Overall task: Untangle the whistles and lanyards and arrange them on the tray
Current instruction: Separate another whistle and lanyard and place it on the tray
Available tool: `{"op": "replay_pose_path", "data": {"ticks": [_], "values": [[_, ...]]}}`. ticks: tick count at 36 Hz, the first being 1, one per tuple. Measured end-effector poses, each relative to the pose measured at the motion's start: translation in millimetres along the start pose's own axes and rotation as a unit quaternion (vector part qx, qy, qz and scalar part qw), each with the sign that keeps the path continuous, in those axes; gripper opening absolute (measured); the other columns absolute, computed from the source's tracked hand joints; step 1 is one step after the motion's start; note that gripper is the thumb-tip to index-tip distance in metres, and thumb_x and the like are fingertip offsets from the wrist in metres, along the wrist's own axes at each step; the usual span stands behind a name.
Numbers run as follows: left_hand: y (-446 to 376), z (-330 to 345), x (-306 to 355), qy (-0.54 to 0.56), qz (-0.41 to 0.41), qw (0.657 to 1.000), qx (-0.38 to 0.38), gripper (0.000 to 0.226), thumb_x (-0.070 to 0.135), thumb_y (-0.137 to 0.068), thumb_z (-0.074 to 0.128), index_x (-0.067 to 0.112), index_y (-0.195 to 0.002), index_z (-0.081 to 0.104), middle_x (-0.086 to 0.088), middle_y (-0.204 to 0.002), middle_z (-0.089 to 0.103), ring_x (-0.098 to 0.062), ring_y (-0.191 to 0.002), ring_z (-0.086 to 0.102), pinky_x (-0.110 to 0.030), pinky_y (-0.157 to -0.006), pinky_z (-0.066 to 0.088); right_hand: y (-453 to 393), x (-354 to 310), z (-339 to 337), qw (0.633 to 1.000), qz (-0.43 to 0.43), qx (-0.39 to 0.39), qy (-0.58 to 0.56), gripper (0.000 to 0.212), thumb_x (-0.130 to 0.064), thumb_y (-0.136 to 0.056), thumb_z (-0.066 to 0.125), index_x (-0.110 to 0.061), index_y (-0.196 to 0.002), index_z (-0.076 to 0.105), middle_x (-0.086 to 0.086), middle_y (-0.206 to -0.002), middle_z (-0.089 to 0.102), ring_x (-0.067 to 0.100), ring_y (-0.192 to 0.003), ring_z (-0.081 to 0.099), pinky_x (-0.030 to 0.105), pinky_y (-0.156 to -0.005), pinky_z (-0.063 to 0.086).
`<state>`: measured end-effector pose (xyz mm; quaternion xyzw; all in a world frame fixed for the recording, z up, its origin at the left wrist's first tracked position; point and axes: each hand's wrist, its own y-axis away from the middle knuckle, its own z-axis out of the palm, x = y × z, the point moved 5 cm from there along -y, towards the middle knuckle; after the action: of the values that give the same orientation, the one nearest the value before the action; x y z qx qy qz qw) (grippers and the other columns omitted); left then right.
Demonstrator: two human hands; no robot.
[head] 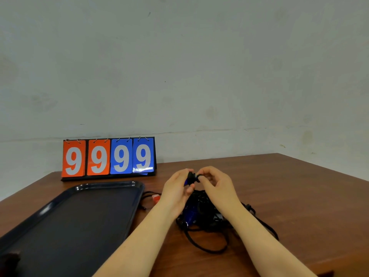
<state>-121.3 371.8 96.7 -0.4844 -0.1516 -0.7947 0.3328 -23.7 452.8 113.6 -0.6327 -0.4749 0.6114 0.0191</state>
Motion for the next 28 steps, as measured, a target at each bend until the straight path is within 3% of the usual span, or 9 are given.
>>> {"op": "replay_pose_path", "data": {"ticks": [2,5,9,11,14,19,21,25,28], "values": [[0,0,1,-0.055,0.014,0.998,0.004,0.023,0.022,-0.101,0.047,0.005,-0.108,0.063,-0.012,-0.092,0.061,-0.01,-0.058,0.047,-0.017,-0.051,0.042,0,0,0,1.0,-0.003,-0.005,0.012,0.019,-0.01,-0.092,0.059,-0.027,-0.091,0.067,-0.01,-0.089,0.068,0.0,-0.084,0.06,0.011,-0.075,0.047],[-4,0,3,-0.222,0.052,0.973,0.029,0.031,0.033,-0.103,0.039,0.01,-0.107,0.06,-0.007,-0.075,0.064,-0.007,-0.046,0.047,-0.016,-0.046,0.04,-1,1,-1,1.0,0.006,0.001,0.009,0.018,-0.012,-0.091,0.061,-0.028,-0.089,0.069,-0.011,-0.087,0.069,-0.002,-0.084,0.06,0.011,-0.075,0.048],[-3,3,2,-0.271,0.055,0.961,0.027,0.037,0.041,-0.103,0.034,0.013,-0.103,0.058,0.0,-0.055,0.053,-0.005,-0.038,0.041,-0.015,-0.039,0.032,-4,4,-8,0.996,0.052,0.036,-0.059,0.016,-0.011,-0.09,0.061,-0.023,-0.088,0.072,-0.008,-0.082,0.071,0.001,-0.078,0.063,0.016,-0.069,0.049],[-4,4,1,-0.269,0.049,0.962,0.026,0.04,0.043,-0.103,0.033,0.011,-0.102,0.059,-0.001,-0.053,0.05,-0.006,-0.037,0.039,-0.015,-0.037,0.03,-3,4,-8,0.992,0.072,0.032,-0.1,0.016,-0.009,-0.09,0.061,-0.019,-0.09,0.073,-0.009,-0.079,0.07,-0.006,-0.067,0.06,0.011,-0.059,0.045],[-5,2,0,-0.194,0.025,0.98,0.021,0.042,0.039,-0.103,0.036,0.002,-0.107,0.058,-0.007,-0.06,0.052,-0.009,-0.035,0.037,-0.016,-0.031,0.023,-3,3,-6,0.987,0.084,0.024,-0.134,0.017,-0.008,-0.09,0.061,-0.02,-0.088,0.073,-0.011,-0.076,0.069,-0.01,-0.062,0.059,0.009,-0.058,0.045],[-4,4,-5,-0.062,-0.014,0.998,-0.025,0.044,0.037,-0.1,0.045,-0.005,-0.112,0.054,-0.006,-0.057,0.05,-0.008,-0.033,0.033,-0.015,-0.029,0.015,-5,7,-2,0.992,0.079,0.007,-0.099,0.017,-0.011,-0.089,0.064,-0.025,-0.086,0.071,-0.008,-0.084,0.072,0.003,-0.084,0.066,0.02,-0.075,0.051],[-3,8,-6,-0.028,-0.025,0.997,-0.066,0.042,0.039,-0.092,0.054,0.0,-0.106,0.053,-0.005,-0.058,0.048,-0.007,-0.033,0.033,-0.015,-0.029,0.015,-6,9,-2,0.993,0.074,0.01,-0.088,0.014,-0.012,-0.089,0.064,-0.024,-0.087,0.071,-0.005,-0.087,0.072,0.01,-0.089,0.066,0.028,-0.082,0.053],[3,15,-4,-0.037,-0.027,0.992,-0.116,0.04,0.037,-0.078,0.066,0.005,-0.1,0.055,-0.003,-0.061,0.047,-0.007,-0.036,0.032,-0.015,-0.032,0.014,-5,10,-4,0.994,0.069,0.019,-0.083,0.011,-0.015,-0.089,0.064,-0.024,-0.088,0.071,-0.003,-0.085,0.072,0.011,-0.087,0.067,0.029,-0.081,0.055],[1,12,-5,-0.052,-0.025,0.993,-0.105,0.039,0.034,-0.075,0.067,0.005,-0.098,0.056,-0.002,-0.06,0.046,-0.007,-0.037,0.031,-0.015,-0.032,0.014,-5,8,-2,0.994,0.07,0.011,-0.085,0.011,-0.014,-0.09,0.063,-0.021,-0.089,0.07,-0.003,-0.085,0.071,0.005,-0.082,0.067,0.019,-0.07,0.052]]}}
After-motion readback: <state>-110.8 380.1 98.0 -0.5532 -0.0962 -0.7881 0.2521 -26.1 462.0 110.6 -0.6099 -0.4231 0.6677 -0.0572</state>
